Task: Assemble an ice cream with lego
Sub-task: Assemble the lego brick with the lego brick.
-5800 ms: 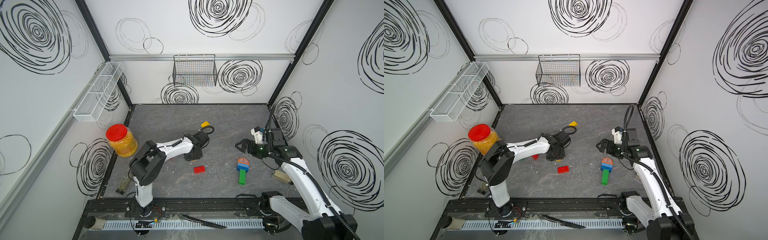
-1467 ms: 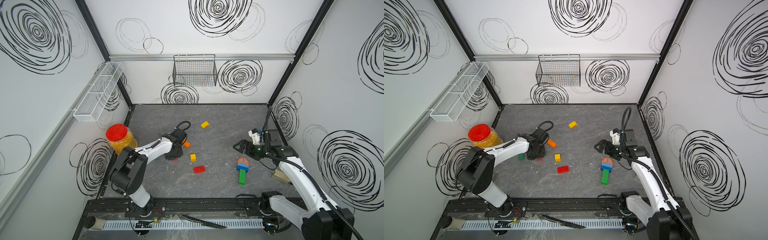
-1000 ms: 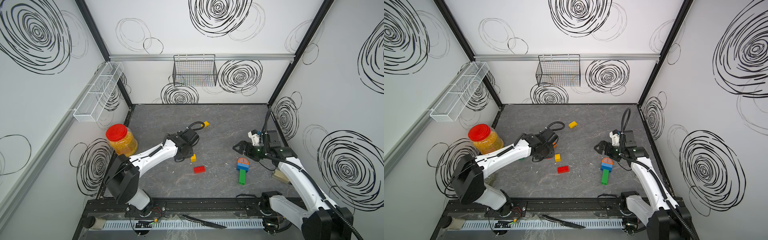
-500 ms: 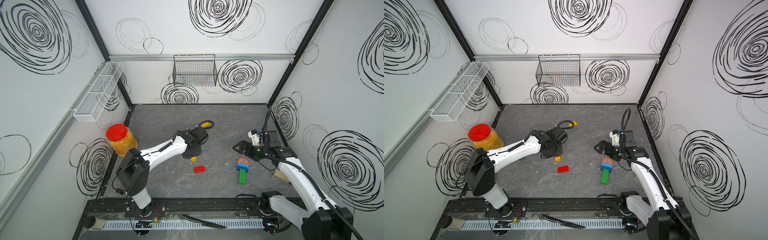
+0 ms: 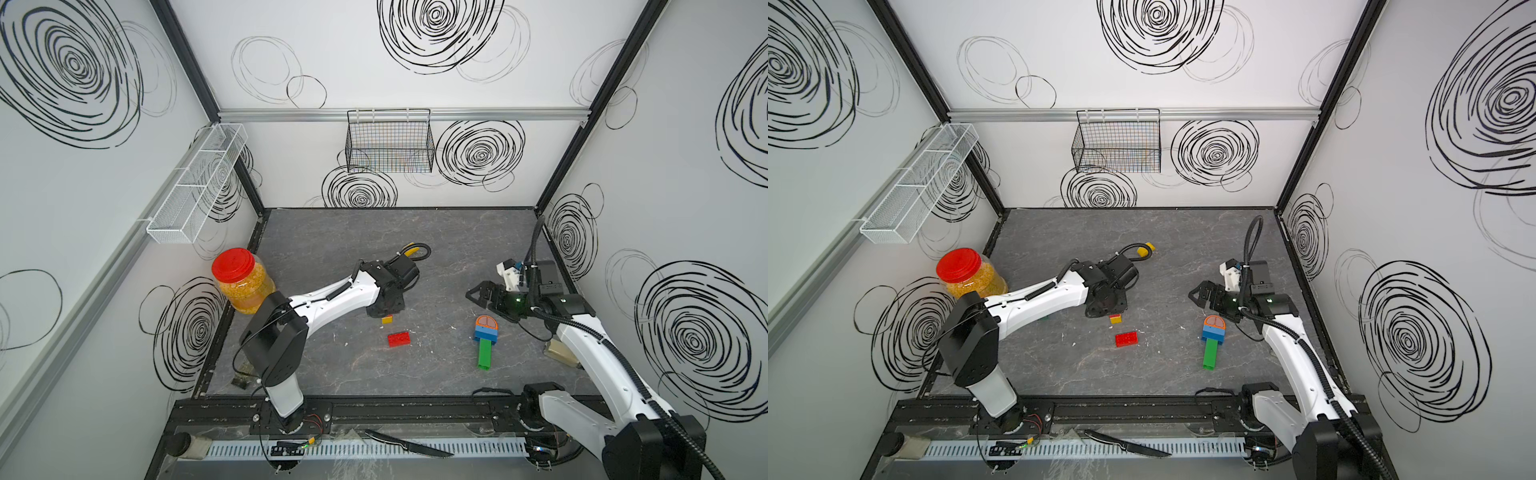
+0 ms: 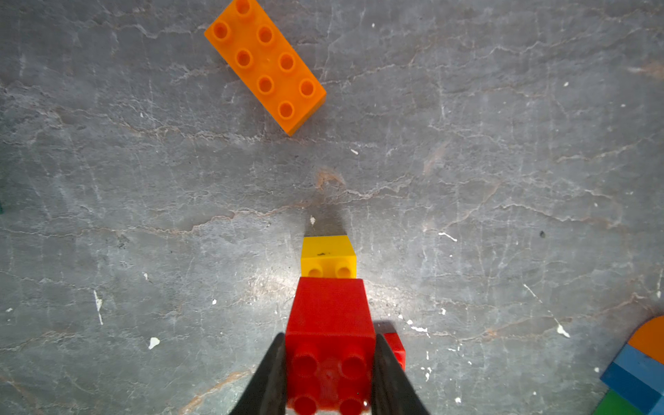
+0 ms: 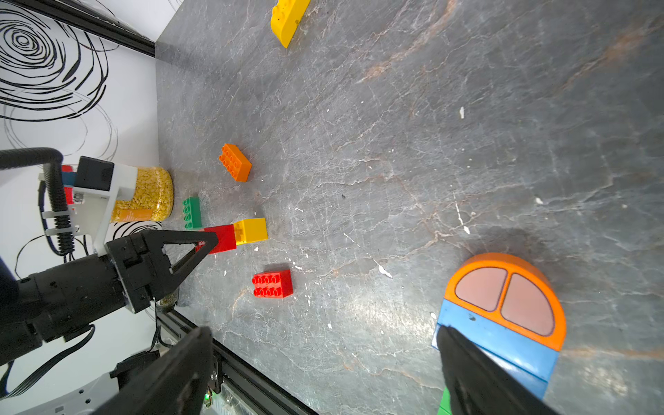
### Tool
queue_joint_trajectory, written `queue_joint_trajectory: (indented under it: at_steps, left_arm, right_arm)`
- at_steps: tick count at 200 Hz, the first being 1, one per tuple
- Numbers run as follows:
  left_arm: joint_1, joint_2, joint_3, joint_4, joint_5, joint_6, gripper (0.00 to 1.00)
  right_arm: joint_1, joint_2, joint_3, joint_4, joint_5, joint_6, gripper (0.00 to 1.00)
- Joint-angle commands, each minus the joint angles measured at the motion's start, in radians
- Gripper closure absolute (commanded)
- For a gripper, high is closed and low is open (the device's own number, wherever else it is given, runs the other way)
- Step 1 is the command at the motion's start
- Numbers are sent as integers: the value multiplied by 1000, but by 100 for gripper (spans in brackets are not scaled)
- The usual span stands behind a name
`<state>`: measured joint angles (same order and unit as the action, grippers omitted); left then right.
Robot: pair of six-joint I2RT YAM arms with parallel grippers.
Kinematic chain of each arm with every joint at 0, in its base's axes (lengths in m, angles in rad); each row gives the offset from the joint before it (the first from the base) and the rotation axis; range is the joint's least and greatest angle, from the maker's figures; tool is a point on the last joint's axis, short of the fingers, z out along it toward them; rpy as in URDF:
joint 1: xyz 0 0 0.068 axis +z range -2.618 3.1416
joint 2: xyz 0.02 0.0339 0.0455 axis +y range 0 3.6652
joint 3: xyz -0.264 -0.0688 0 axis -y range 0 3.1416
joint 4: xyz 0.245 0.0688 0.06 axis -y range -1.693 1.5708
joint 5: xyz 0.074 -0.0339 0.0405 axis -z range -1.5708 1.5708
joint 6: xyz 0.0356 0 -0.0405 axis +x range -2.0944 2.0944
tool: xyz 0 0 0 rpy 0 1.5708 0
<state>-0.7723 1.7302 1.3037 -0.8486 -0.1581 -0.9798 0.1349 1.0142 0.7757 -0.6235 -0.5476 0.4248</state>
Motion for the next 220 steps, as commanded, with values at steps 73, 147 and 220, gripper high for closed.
queue_joint_trajectory:
  at_steps: [73,147,220]
  left_arm:
    - [15,23,2,3,-15,-14,86]
    - [9,45,-4,-8,-29,-15,87]
    - [9,72,-1,-13,-26,-35,87]
  right_arm:
    - [-8,-5,4,-16,-12,-11,0]
    - [-8,-9,5,-21,-11,-9,0]
    - [-8,-8,7,-22,-10,-10,0]
